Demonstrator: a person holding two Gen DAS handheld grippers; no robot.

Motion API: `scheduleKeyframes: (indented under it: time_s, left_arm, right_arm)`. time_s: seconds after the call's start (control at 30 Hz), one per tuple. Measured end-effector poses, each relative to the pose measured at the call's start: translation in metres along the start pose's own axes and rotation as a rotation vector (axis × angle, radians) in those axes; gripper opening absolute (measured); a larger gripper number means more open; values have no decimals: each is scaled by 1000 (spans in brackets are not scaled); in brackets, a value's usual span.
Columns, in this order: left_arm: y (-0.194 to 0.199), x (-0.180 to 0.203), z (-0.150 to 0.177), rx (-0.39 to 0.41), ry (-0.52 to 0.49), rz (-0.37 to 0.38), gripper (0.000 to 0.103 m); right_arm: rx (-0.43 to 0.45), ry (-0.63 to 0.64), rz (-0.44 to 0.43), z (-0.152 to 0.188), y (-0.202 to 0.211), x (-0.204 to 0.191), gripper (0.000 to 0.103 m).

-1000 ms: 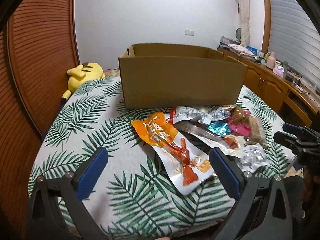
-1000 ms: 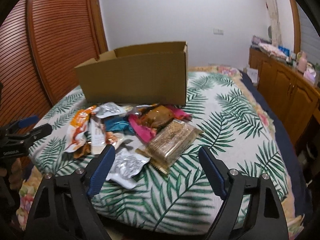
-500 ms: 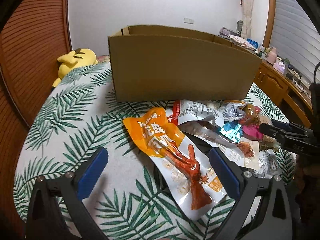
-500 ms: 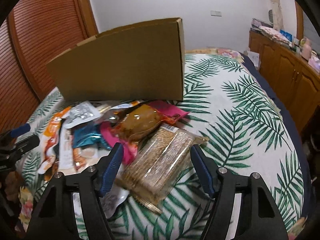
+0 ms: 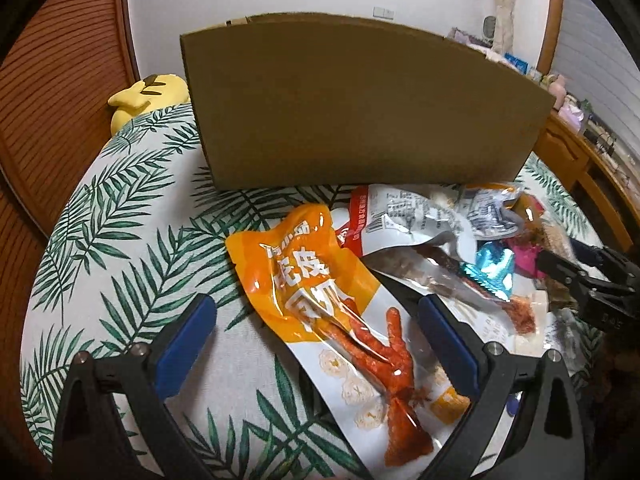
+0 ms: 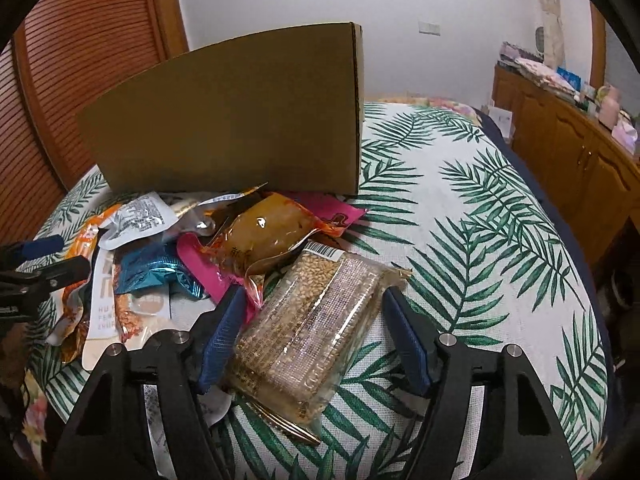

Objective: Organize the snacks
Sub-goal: 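Lower the left tool onto the orange chicken-feet pack while the right tool lowers onto the clear grain bar, then close the left tool on the orange pack while the right tool closes on the grain bar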

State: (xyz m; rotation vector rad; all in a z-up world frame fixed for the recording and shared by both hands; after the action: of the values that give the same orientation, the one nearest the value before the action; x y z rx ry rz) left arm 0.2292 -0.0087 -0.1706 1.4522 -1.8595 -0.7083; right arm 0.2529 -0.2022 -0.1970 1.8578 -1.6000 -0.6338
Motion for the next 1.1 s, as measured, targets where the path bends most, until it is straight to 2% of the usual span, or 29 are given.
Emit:
scheduleKeyframes:
  time_s: [0.17, 0.43, 0.63, 0.73, 0.8, 0.97, 1.1]
  left_arm:
    - [-7, -4, 6, -44, -6, -5, 101]
    - [5, -24, 14, -84, 5, -24, 101]
    - [6, -36, 16, -74, 13, 12, 88]
    - [8, -38, 13, -61, 12, 25, 71]
    - [9, -39, 11, -51, 6, 19, 51]
    - [11, -36, 12, -36, -25, 4, 48]
    - [14, -33, 11, -27, -30, 20, 46]
  right_arm:
    - [8, 21, 3, 1, 1, -6, 72]
    - [15, 36, 7, 2, 1, -6, 72]
    - [18, 36, -3, 2, 1, -7, 73]
    - [18, 36, -2, 2, 1, -7, 73]
    - [18, 37, -2, 2, 1, -7, 73]
    - [17, 36, -2, 2, 1, -7, 73]
    - [16, 40, 0, 3, 1, -8, 73]
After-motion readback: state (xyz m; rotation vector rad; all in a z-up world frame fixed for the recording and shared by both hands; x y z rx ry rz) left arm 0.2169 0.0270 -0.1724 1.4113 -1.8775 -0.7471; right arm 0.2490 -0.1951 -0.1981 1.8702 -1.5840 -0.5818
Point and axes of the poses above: each gripper's, at about its wrist camera, not at the fingertips, and y roughly against the way its jaws point, x to its right, z to its underside, the point moved 8 cm from there along -y, roughly the way its jaws point, and after that the axes turned 9 degrees about z, right-handed, at the moved point
